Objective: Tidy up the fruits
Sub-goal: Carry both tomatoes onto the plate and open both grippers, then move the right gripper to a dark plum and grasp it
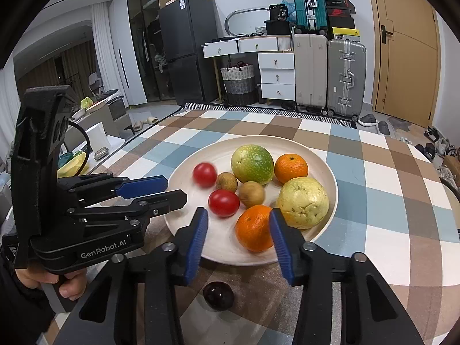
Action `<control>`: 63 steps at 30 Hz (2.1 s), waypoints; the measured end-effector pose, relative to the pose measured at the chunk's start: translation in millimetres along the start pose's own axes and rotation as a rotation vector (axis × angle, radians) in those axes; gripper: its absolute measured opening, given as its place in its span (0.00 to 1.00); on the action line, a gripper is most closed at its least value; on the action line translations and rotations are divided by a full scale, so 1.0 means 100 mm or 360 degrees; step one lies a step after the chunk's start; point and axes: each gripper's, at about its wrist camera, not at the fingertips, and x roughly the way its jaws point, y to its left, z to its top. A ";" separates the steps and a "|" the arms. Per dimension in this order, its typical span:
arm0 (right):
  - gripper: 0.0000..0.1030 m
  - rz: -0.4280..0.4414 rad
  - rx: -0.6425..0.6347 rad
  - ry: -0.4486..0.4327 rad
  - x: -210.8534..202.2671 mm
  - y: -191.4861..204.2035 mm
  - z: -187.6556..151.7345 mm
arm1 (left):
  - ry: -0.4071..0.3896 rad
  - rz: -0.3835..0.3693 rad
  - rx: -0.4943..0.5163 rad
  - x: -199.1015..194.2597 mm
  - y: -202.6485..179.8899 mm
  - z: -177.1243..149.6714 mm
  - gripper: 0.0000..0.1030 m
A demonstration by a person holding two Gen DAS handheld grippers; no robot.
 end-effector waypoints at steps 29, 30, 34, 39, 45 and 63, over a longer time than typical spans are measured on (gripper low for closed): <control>0.99 0.0036 0.0061 -0.0030 -0.40 -0.20 -0.18 | -0.0079 -0.0040 0.0018 -0.50 -0.12 -0.28 0.99; 0.99 0.0034 0.0061 -0.0022 -0.41 -0.21 -0.19 | -0.0078 -0.0043 0.0022 -0.50 -0.13 -0.29 0.99; 0.99 0.0014 0.0038 0.0005 -0.43 -0.22 -0.21 | -0.0062 -0.0056 0.0045 -0.53 -0.17 -0.33 0.99; 1.00 -0.0025 0.0004 0.0087 -0.37 -0.24 -0.24 | -0.0027 -0.0076 0.0080 -0.50 -0.22 -0.36 0.99; 1.00 0.0016 0.0019 0.0202 -0.23 -0.23 -0.31 | -0.0013 -0.0069 0.0064 -0.48 -0.20 -0.36 0.99; 0.70 0.0140 -0.0024 0.0334 -0.06 -0.03 -0.38 | 0.0004 -0.0020 -0.0014 -0.42 -0.06 -0.34 0.99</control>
